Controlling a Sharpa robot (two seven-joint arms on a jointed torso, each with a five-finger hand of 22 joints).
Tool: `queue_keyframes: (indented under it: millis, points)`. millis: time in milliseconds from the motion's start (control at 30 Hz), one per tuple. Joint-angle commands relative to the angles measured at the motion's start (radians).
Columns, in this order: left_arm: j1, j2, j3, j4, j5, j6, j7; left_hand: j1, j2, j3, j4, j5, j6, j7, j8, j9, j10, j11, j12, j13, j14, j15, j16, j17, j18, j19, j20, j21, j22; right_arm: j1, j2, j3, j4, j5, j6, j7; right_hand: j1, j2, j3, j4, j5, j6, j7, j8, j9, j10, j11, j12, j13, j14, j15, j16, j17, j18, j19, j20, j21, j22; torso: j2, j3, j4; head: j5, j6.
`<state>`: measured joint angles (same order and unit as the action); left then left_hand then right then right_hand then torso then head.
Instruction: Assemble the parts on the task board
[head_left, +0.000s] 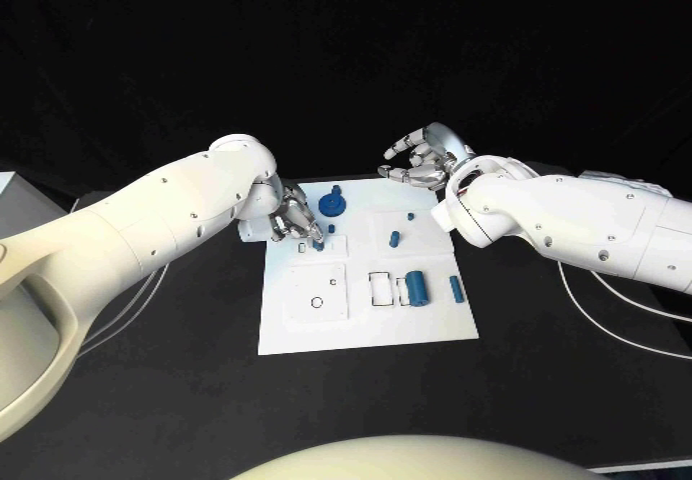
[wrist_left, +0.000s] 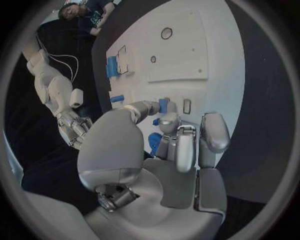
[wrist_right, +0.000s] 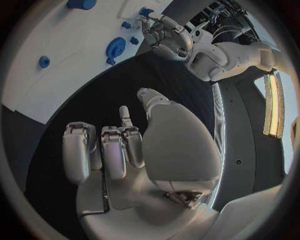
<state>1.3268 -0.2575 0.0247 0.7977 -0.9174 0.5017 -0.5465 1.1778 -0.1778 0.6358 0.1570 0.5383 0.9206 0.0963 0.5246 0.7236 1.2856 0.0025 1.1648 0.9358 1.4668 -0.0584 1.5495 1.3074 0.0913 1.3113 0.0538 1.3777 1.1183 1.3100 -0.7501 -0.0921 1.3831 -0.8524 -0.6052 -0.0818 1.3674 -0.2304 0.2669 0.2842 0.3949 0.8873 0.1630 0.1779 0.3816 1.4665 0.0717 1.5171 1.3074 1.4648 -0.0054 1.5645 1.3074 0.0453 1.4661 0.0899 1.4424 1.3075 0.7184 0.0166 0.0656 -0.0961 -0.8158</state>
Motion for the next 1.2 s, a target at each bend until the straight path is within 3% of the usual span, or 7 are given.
queue_keyframes:
  millis: [33,1000,1067,1133,1200]
  points:
    - [-0.002,0.002,0.000,-0.001,-0.011,-0.005,0.002,0.015,0.011,0.177,-0.183,0.005,0.024,-0.015,0.007,0.004,0.002,-0.001,0.003,0.000,0.093,0.000,0.005,0.231,0.002,0.007,-0.001,0.006,0.001,0.000,0.000,0.001,0.001,-0.005,0.001,0.007,-0.010,0.000,0.005,-0.002,0.006,-0.009,0.001,0.007,0.001,0.042,0.008,-0.006,0.210,0.105,0.007,0.004,0.259,-0.009,0.054,0.010,-0.006,0.135,0.000,0.0003,0.0005,-0.001,-0.002]
    - [-0.004,-0.002,-0.001,-0.002,-0.022,0.019,-0.001,0.014,0.011,0.177,-0.183,0.008,0.024,-0.015,0.007,0.004,0.001,-0.002,0.000,-0.004,0.094,-0.001,0.006,0.232,0.002,0.007,-0.001,0.007,0.001,0.000,-0.001,0.001,0.000,-0.001,-0.001,0.016,-0.011,-0.001,0.006,-0.001,0.006,-0.008,0.001,0.008,0.002,0.039,0.008,-0.009,0.208,0.102,0.007,-0.001,0.249,-0.007,0.051,0.010,-0.013,0.129,-0.001,0.0000,0.0003,0.000,-0.008]
    - [-0.004,-0.002,-0.001,-0.003,-0.022,0.018,-0.001,0.014,0.011,0.177,-0.183,0.008,0.024,-0.015,0.007,0.004,0.001,-0.002,0.000,-0.004,0.094,-0.001,0.006,0.232,0.002,0.007,-0.001,0.007,0.001,0.000,0.000,0.001,-0.003,0.007,-0.003,0.027,-0.012,-0.004,0.008,-0.001,0.009,-0.008,0.000,0.013,0.003,-0.005,0.006,-0.052,0.170,0.087,0.005,-0.029,0.196,0.012,0.019,0.009,-0.091,0.058,0.000,-0.0003,-0.0002,0.001,-0.008]
    - [-0.004,-0.001,-0.001,-0.003,-0.022,0.017,-0.001,0.014,0.011,0.177,-0.183,0.008,0.024,-0.015,0.007,0.004,0.001,-0.002,0.000,-0.004,0.094,-0.001,0.006,0.232,0.002,0.007,-0.001,0.007,0.001,0.000,0.001,0.001,-0.005,0.021,-0.002,0.040,-0.010,-0.007,0.019,-0.001,0.010,-0.020,-0.002,0.021,0.006,-0.130,0.004,-0.186,0.056,0.037,0.002,-0.122,0.052,0.060,-0.076,0.006,-0.314,-0.134,0.000,-0.0002,-0.0008,0.002,-0.008]
    - [-0.005,0.000,-0.001,-0.004,-0.023,0.016,0.000,0.014,0.011,0.177,-0.183,0.008,0.024,-0.015,0.007,0.004,0.001,-0.002,0.000,-0.004,0.094,-0.001,0.006,0.232,0.002,0.007,-0.001,0.007,0.001,0.000,0.002,0.001,-0.008,0.038,0.003,0.051,-0.006,-0.010,0.036,0.000,0.008,-0.035,0.000,0.035,0.012,-0.298,0.009,-0.409,-0.144,-0.060,0.001,-0.293,-0.157,0.115,-0.201,0.010,-0.640,-0.401,0.000,-0.0002,-0.0011,0.002,-0.008]
